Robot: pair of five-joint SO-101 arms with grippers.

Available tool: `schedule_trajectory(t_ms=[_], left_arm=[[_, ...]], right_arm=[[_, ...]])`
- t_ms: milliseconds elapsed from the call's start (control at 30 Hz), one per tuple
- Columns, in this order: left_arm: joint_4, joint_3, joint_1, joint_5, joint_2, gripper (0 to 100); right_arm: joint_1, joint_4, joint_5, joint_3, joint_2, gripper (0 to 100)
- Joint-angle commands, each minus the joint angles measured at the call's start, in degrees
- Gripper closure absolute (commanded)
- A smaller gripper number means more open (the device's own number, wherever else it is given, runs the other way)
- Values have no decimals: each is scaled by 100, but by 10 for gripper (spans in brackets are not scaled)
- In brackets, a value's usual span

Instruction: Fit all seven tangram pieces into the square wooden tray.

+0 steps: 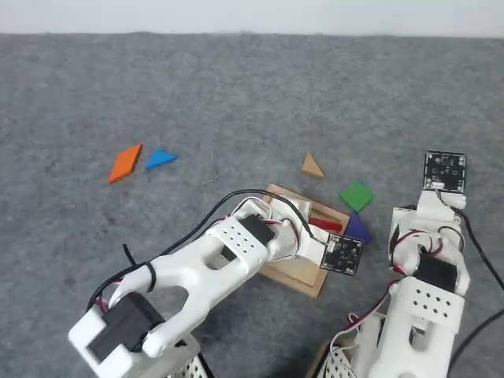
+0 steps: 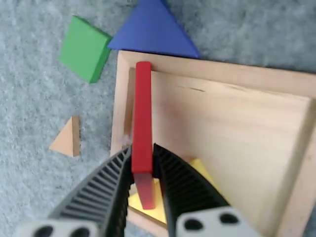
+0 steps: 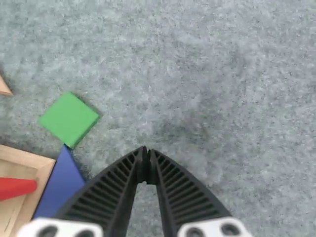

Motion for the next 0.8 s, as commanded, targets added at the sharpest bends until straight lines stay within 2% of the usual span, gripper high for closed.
schedule_trajectory(t_ms=[0, 167, 367, 600, 767], left_arm=[[-229, -215, -44, 484, 62, 987], [-914, -224, -70, 1011, 70, 986], [-941, -224, 211, 993, 70, 987], [-932, -180, -44, 563, 158, 987], [-914, -514, -149, 536, 853, 987]], right_arm=[[48, -136, -62, -70, -180, 992], [48, -145, -70, -62, -180, 992], [-75, -163, -53, 0, -180, 992], [-154, -154, -62, 9, -180, 992], [-154, -154, -62, 9, -180, 992]])
